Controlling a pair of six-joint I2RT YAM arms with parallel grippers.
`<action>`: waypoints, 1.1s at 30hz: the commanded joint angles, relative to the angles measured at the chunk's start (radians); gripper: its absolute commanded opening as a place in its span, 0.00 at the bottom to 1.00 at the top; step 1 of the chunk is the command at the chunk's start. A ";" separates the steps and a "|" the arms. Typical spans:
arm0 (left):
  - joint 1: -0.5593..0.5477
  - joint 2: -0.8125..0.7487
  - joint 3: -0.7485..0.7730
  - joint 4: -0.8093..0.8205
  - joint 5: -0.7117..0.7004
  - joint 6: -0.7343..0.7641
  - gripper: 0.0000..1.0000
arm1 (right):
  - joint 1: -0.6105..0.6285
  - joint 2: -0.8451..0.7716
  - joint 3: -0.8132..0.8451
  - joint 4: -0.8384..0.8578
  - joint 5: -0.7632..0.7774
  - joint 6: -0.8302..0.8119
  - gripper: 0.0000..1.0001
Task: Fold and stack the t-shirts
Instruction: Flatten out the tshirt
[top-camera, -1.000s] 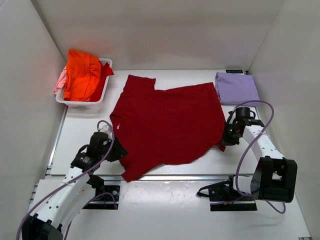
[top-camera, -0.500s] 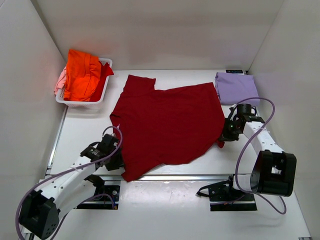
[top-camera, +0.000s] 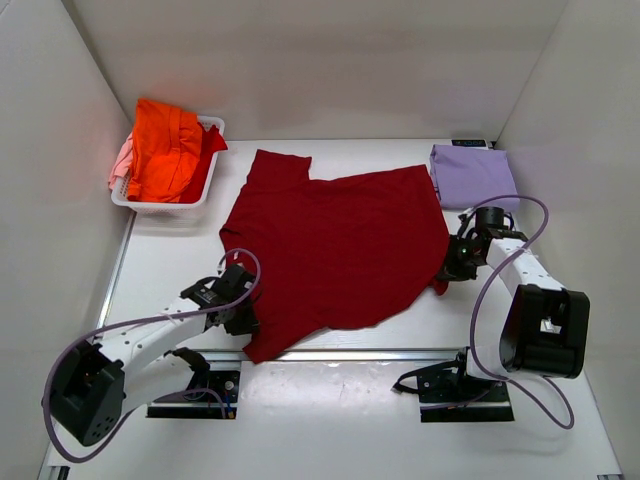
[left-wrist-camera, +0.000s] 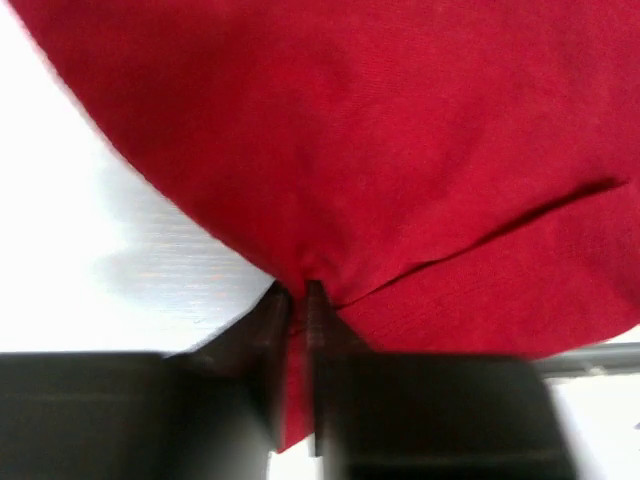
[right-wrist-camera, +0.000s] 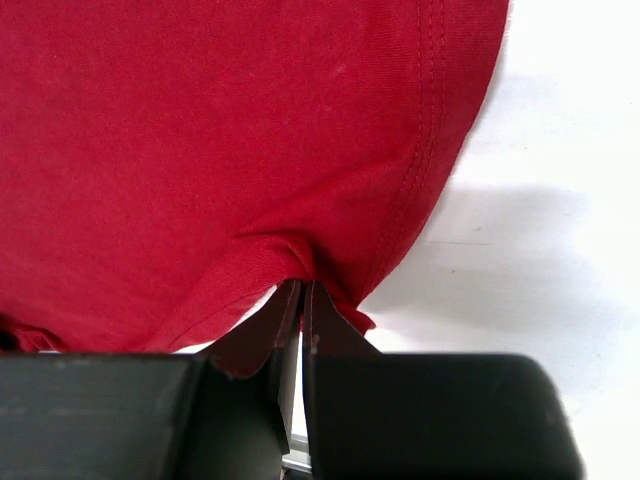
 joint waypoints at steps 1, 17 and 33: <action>-0.011 0.010 -0.009 0.053 0.002 -0.016 0.08 | -0.008 -0.030 0.039 0.016 -0.005 -0.014 0.00; 0.223 -0.290 0.181 -0.175 -0.021 0.142 0.00 | -0.007 -0.211 0.096 -0.142 0.124 -0.038 0.00; 0.298 -0.336 0.239 -0.205 0.028 0.208 0.00 | 0.016 -0.253 0.108 -0.217 0.165 -0.038 0.00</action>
